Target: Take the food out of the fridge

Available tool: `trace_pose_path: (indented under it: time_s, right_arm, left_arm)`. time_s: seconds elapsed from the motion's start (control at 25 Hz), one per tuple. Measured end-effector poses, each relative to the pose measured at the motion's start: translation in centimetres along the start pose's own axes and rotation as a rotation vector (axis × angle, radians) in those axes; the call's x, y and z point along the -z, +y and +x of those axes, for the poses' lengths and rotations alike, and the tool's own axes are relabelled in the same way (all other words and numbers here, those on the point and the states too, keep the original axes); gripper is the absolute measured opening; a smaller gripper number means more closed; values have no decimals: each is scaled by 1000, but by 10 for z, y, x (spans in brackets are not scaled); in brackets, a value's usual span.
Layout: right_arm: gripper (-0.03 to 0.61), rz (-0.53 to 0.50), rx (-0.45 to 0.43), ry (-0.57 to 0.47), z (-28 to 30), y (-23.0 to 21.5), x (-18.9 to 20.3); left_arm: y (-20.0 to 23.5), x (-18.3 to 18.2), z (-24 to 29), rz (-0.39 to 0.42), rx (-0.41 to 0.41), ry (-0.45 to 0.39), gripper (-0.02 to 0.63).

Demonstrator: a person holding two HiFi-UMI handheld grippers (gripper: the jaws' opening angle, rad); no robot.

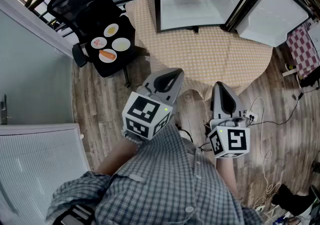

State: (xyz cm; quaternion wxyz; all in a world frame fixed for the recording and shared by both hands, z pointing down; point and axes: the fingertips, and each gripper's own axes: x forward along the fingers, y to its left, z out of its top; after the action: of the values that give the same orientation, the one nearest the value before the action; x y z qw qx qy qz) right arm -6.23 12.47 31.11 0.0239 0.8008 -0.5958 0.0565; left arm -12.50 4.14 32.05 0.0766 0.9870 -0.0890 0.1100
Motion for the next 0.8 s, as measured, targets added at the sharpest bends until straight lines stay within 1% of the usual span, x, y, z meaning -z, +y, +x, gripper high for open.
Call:
trace_pose_path:
  time_s: [0.4, 0.6, 0.8]
  right_arm:
    - [10, 8, -9, 4, -3, -4, 3]
    - [10, 40, -8, 6, -7, -14, 7]
    - [10, 48, -26, 6, -11, -25, 8]
  left_arm:
    - [-6, 3, 0, -7, -6, 5, 5]
    - [-11, 1, 1, -7, -28, -1, 5]
    - [-18, 1, -2, -13, -56, -5, 5]
